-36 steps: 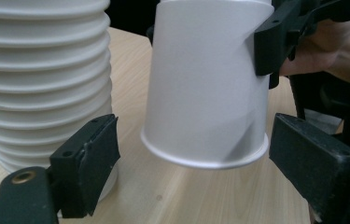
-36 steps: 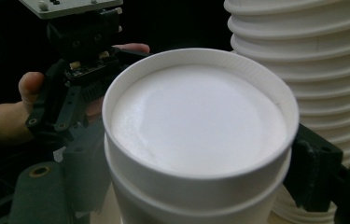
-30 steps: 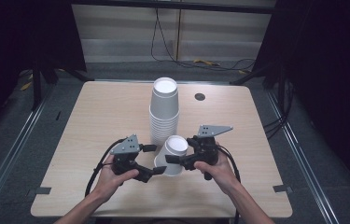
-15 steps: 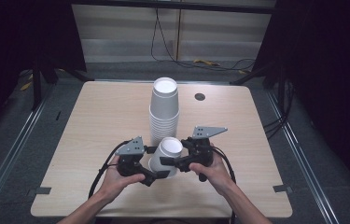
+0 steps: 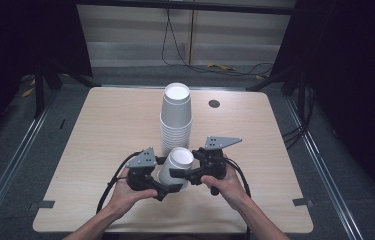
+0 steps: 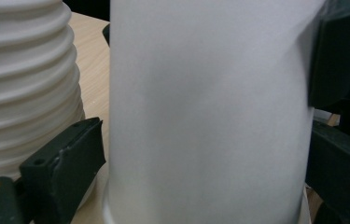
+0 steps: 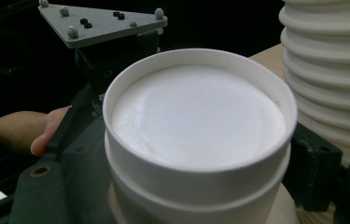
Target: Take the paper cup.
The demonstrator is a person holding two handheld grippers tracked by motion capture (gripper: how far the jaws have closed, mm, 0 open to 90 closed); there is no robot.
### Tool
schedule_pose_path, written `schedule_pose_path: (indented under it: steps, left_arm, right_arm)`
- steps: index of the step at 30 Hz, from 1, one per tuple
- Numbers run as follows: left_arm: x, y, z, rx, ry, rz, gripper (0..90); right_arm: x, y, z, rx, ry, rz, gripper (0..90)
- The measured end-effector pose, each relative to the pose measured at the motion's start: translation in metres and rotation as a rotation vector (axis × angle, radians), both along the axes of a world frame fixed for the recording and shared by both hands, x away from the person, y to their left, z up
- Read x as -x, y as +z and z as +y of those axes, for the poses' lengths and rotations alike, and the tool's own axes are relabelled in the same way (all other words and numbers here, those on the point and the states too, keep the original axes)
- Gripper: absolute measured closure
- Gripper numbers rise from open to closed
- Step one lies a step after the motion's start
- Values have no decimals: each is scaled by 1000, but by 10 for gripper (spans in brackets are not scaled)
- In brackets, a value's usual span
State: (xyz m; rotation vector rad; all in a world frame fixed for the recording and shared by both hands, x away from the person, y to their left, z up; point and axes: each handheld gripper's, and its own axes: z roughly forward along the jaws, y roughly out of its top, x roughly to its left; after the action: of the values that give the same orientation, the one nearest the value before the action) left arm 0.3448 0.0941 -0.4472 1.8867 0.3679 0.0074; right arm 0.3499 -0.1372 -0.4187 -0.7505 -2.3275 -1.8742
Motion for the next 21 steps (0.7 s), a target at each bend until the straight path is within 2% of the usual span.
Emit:
schedule_pose_path:
  steps: [4,6,10,15,21]
  left_arm:
    - [1,0,0,-3,-6,-27,99]
    - [0,1,1,-11,-9,-16,108]
    - [0,3,3,-44,-30,-37,127]
    - [2,4,4,-84,-47,-24,147]
    - [2,7,3,-124,-69,-26,152]
  right_arm:
    - [1,0,2,-1,-1,-9,220]
    - [0,0,3,-1,-12,-10,220]
    - [1,-1,4,-1,-3,0,218]
    - [3,-3,5,16,0,15,212]
    - [4,-3,6,32,14,34,208]
